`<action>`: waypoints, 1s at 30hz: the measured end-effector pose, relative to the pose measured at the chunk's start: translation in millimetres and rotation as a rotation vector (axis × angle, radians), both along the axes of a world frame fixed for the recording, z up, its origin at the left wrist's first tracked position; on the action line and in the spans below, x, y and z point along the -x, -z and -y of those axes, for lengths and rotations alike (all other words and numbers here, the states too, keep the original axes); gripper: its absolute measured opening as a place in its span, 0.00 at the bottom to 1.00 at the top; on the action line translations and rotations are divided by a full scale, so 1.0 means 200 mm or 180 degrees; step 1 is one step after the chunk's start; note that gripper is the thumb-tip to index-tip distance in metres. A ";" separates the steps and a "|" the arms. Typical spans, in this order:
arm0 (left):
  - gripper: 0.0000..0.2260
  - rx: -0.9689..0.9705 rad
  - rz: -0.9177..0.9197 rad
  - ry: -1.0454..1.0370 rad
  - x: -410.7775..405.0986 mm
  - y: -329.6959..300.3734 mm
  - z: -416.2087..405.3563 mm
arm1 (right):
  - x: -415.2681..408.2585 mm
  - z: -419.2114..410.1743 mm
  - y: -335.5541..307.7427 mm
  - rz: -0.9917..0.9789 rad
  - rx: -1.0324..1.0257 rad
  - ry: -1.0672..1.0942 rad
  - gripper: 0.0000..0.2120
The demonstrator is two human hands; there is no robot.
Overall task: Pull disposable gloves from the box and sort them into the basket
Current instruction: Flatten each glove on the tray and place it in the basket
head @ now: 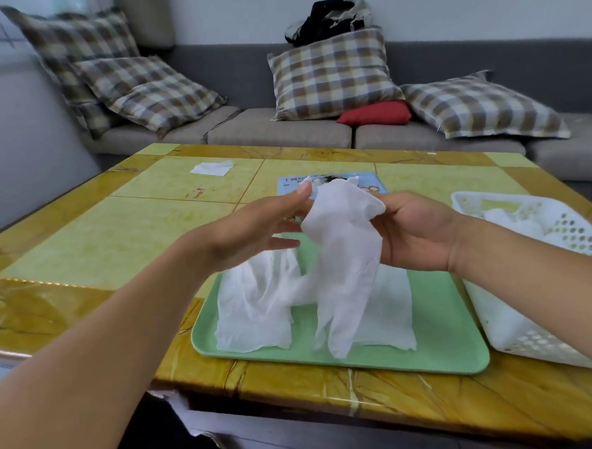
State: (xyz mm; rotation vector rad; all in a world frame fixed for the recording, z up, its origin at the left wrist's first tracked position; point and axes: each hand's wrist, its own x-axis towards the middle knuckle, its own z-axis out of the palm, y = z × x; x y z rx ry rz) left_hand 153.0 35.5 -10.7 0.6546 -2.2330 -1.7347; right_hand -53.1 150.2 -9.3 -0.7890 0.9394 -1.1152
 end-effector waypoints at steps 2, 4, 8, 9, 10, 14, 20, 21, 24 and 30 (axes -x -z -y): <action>0.19 -0.0062 -0.0300 -0.0045 0.11 0.01 -0.08 | 0.02 -0.01 -0.02 0.0055 -0.0045 0.0151 0.18; 0.15 -0.0238 -0.0568 -0.0312 0.21 0.03 -0.12 | 0.06 -0.03 -0.02 0.0020 -0.0072 0.0364 0.25; 0.14 -0.0379 -0.0981 -0.0674 0.32 0.03 -0.15 | 0.14 -0.13 -0.02 -0.0537 -0.0106 0.0468 0.35; 0.14 -0.0324 -0.1041 -0.0676 0.34 0.03 -0.16 | 0.14 -0.16 -0.02 -0.0745 -0.0077 0.0466 0.31; 0.14 -0.0263 -0.1089 -0.0652 0.34 0.02 -0.18 | 0.14 -0.18 -0.02 -0.0893 -0.0025 0.0521 0.28; 0.12 0.0094 -0.1285 -0.0656 0.33 -0.03 -0.21 | 0.15 -0.21 -0.06 -0.0877 0.0362 0.0872 0.27; 0.13 0.0051 -0.1355 -0.0838 0.29 -0.06 -0.19 | 0.17 -0.25 -0.10 -0.0661 0.0467 0.0767 0.22; 0.15 -0.0012 -0.1348 -0.0785 0.28 -0.06 -0.19 | 0.16 -0.25 -0.10 -0.0679 0.0473 0.0684 0.22; 0.22 -0.0166 -0.1121 -0.0694 0.29 -0.03 -0.19 | 0.14 -0.24 -0.08 -0.0720 0.0385 0.0674 0.20; 0.11 -0.0172 0.0005 -0.0814 0.35 0.04 -0.10 | 0.16 -0.11 0.03 -0.0946 -0.0129 0.1071 0.15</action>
